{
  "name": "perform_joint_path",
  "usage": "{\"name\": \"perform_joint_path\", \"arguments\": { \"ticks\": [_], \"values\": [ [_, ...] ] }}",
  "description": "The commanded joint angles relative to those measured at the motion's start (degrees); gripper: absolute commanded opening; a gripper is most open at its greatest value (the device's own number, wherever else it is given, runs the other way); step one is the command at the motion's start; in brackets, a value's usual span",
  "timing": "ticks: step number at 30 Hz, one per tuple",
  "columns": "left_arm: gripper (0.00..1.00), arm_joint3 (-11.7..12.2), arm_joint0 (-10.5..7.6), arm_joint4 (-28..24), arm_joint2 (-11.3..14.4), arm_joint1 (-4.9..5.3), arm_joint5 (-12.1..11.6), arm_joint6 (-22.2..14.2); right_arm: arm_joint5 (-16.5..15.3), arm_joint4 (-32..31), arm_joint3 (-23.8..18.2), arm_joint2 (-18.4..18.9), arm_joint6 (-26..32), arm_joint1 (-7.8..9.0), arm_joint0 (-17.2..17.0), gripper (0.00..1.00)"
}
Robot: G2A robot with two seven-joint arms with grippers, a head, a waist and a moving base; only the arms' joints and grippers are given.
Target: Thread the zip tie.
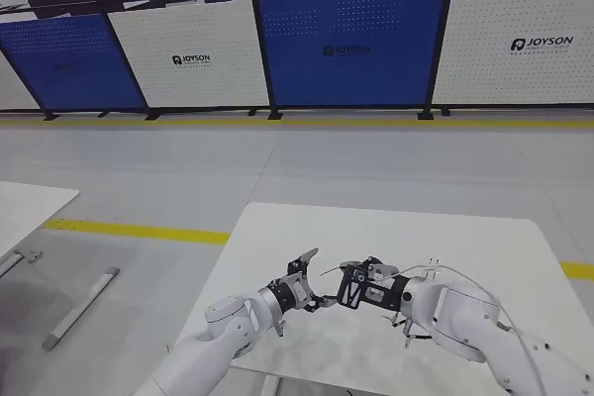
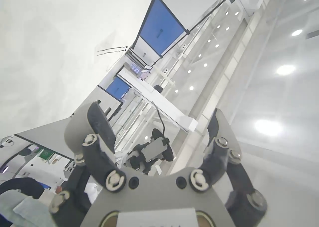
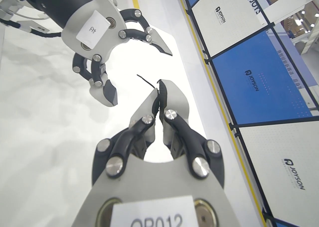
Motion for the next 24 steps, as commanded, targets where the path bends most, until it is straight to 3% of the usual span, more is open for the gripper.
{"name": "perform_joint_path", "arguments": {
  "ticks": [1, 4, 5, 7, 8, 9, 10, 13, 14, 24],
  "values": [
    [1.00, -0.1, -0.11, 0.5, 0.2, -0.08, -0.2, -0.5, 0.0, 0.0, 0.0, 0.0, 0.0, 0.00, 0.0, 0.00],
    [1.00, 0.2, 0.09, 1.1, 0.4, -0.26, -1.6, -1.7, 0.0, 0.0, 0.0, 0.0, 0.0, 0.00, 0.0, 0.00],
    [0.95, 0.2, 0.11, 1.2, 0.3, -0.29, -1.6, -1.9, 0.0, 0.0, 0.0, 0.0, 0.0, 0.00, 0.0, 0.00],
    [0.77, 0.3, 0.20, -0.1, 0.0, -0.37, -1.0, -2.4, 0.0, 0.0, 0.0, 0.0, 0.0, 0.00, 0.0, 0.00],
    [0.52, 0.3, 0.08, 0.2, -0.2, -0.34, -0.7, -2.5, 0.0, 0.0, 0.0, 0.0, 0.0, 0.00, 0.0, 0.00],
    [0.40, 0.3, 0.13, 0.3, -0.3, -0.34, -0.7, -2.6, 0.0, 0.0, 0.0, 0.0, 0.0, 0.00, 0.0, 0.00],
    [0.38, 0.2, 0.25, 0.1, -0.6, -0.36, -0.8, -2.5, 0.0, 0.0, 0.0, 0.0, 0.0, 0.00, 0.0, 0.00],
    [0.04, -0.1, 0.41, 0.2, -1.0, -0.38, -0.3, -2.7, 0.0, 0.0, 0.0, 0.0, 0.0, 0.00, 0.0, 0.00],
    [0.00, -0.2, 0.44, 0.3, -1.1, -0.39, -0.2, -2.8, 0.0, 0.0, 0.0, 0.0, 0.0, 0.00, 0.0, 0.00],
    [0.00, 0.2, -0.13, 0.8, -1.4, -0.66, 1.4, -1.6, 0.0, 0.0, 0.0, 0.0, 0.0, 0.00, 0.0, 0.00]
  ]
}}
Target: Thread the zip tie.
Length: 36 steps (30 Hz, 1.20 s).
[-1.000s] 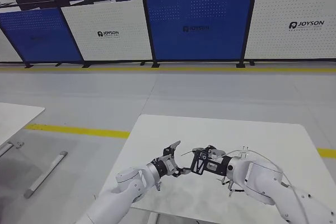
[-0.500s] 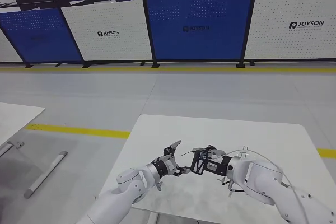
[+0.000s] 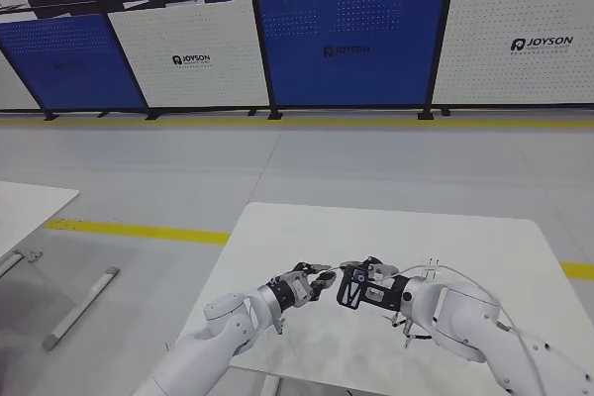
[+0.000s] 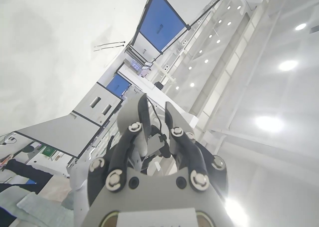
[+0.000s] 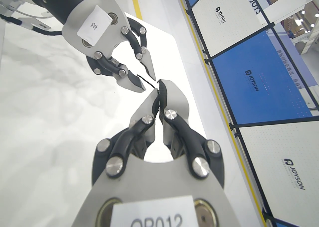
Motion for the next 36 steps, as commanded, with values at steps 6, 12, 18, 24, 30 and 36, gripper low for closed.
{"name": "perform_joint_path", "arguments": {
  "ticks": [6, 12, 18, 24, 30, 36],
  "values": [
    [0.00, 0.1, 0.19, 0.3, -0.2, -0.18, -0.2, -0.9, 0.0, 0.0, 0.0, 0.0, 0.0, 0.00, 0.0, 0.00],
    [0.00, -0.2, 0.30, 1.5, 0.1, -0.36, -0.3, -1.4, 0.0, 0.0, 0.0, 0.0, 0.0, 0.00, 0.0, 0.00],
    [0.00, 0.3, -0.03, 1.7, 0.1, -0.56, 0.2, -1.2, 0.0, -1.1, 0.0, 1.5, -0.3, -0.26, -1.8, 0.00],
    [0.00, 0.4, -0.11, 2.4, -0.3, -0.68, 0.1, -0.7, 0.0, -0.7, -0.3, 2.3, 0.3, -0.49, -2.3, 1.00],
    [0.00, -0.6, -0.05, 8.4, 0.1, -0.79, -2.0, 4.0, 0.7, 2.8, 0.4, 6.3, -4.8, -0.05, -5.0, 1.00],
    [0.00, -1.4, 0.67, 16.6, 1.2, -0.78, -3.5, 6.0, 0.8, 10.4, 1.5, 13.6, -8.2, 1.82, -11.9, 1.00]
  ]
}}
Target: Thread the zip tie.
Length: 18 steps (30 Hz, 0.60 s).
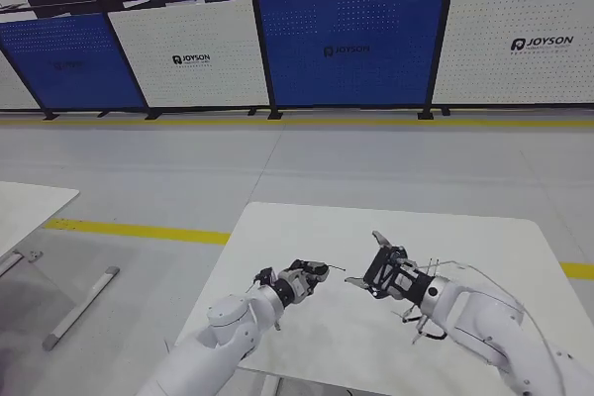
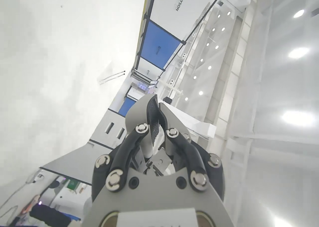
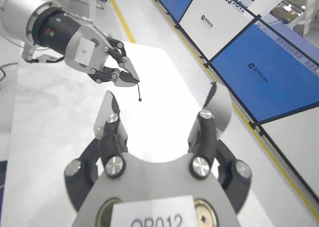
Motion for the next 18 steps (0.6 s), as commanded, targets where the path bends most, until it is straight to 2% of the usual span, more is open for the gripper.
{"name": "perform_joint_path", "arguments": {
  "ticks": [1, 4, 15, 16, 18],
  "values": [
    [0.00, 0.1, -0.07, 1.4, 0.2, 0.01, 1.0, -0.3, -1.6, 3.6, 0.1, 2.0, 1.2, 0.57, -2.0, 1.00],
    [0.00, -0.5, -0.02, 3.7, 0.7, -0.11, 0.7, 0.6, -1.6, 8.0, 0.2, 3.1, 3.4, 0.93, -2.8, 1.00],
    [0.00, -0.6, 0.10, 2.7, 0.7, -0.19, 0.6, 0.4, -1.6, 8.0, 0.2, 3.1, 3.4, 0.93, -2.8, 1.00],
    [0.00, -0.5, 0.05, 3.8, 0.7, -0.22, -0.2, 0.9, -1.6, 8.9, 0.2, 3.0, 3.1, 0.87, -3.2, 1.00],
    [0.00, -0.8, 0.23, 7.2, 1.6, -0.35, -2.1, 1.7, -1.6, 15.0, 1.5, 2.9, 2.2, 0.78, -3.4, 1.00]
  ]
}}
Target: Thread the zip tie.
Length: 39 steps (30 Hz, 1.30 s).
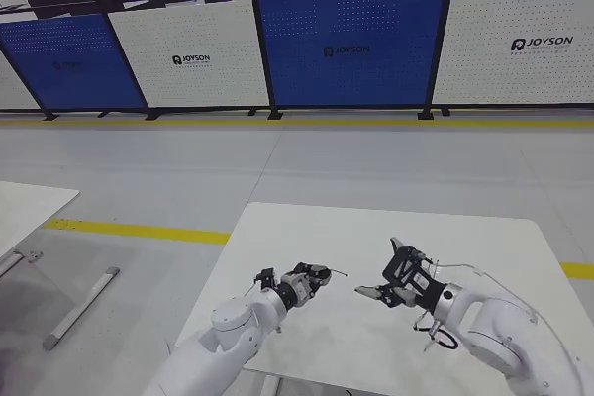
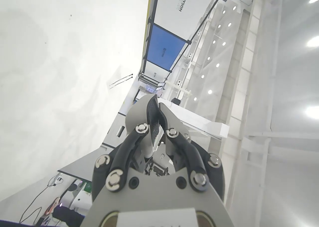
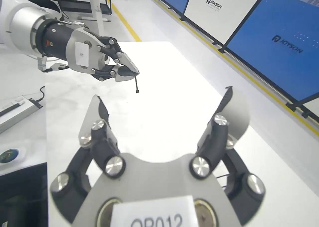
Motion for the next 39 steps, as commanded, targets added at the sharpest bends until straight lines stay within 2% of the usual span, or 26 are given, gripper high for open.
{"name": "perform_joint_path", "arguments": {
  "ticks": [1, 4, 6, 7, 9, 10, 12, 26, 29, 34, 37, 39],
  "values": [
    [0.00, -0.1, 0.16, 2.9, 0.6, -0.13, -1.7, 0.5, 0.0, 7.3, 1.6, -0.1, -0.6, 0.02, 0.2, 1.00],
    [0.00, 0.2, 0.29, 6.9, 1.2, -0.10, -2.8, -1.1, 0.0, 12.7, 5.0, 0.3, -0.7, 0.41, 0.7, 1.00],
    [0.00, 0.1, 0.34, 8.9, 1.0, 0.01, -3.1, -2.0, 0.0, 19.2, 5.1, -0.3, -0.7, 0.51, 0.7, 1.00],
    [0.00, -0.1, 0.53, 11.4, 1.0, 0.13, -3.3, -2.2, 0.0, 24.7, 5.6, -0.9, 0.1, 0.60, 0.7, 1.00],
    [0.00, -0.5, 0.99, 13.8, 1.2, 0.21, -3.4, -2.7, 0.0, 31.7, 6.2, -1.5, 1.8, 0.69, 1.4, 1.00],
    [0.00, -0.7, 1.18, 14.7, 1.2, 0.25, -3.2, -3.0, 0.0, 37.6, 6.6, -2.1, 4.3, 0.65, 1.9, 1.00],
    [0.00, -0.9, 1.46, 14.0, 1.0, 0.14, -3.4, -2.6, 0.0, 44.0, 8.2, -2.0, 6.5, 0.55, 3.0, 1.00],
    [0.00, -0.9, 1.46, 14.0, 1.0, 0.14, -3.4, -2.6, 0.0, 44.9, 8.2, -2.0, 6.6, 0.49, 2.6, 1.00],
    [0.00, -0.9, 1.46, 14.0, 1.0, 0.14, -3.4, -2.6, 0.0, 56.3, 10.8, -1.9, 15.0, 0.04, 2.4, 1.00],
    [0.00, -0.9, 1.46, 14.0, 1.0, 0.14, -3.4, -2.6, 0.8, 76.1, 18.5, -2.4, 32.0, -1.44, 4.9, 1.00],
    [0.00, -0.9, 1.46, 14.0, 1.0, 0.14, -3.4, -2.6, 3.8, 82.6, 22.2, -3.6, 39.7, -2.52, 6.7, 1.00],
    [0.00, -0.9, 1.46, 14.0, 1.0, 0.14, -3.4, -2.6, 4.1, 83.1, 23.3, -3.8, 40.9, -2.88, 7.6, 1.00]
  ]
}}
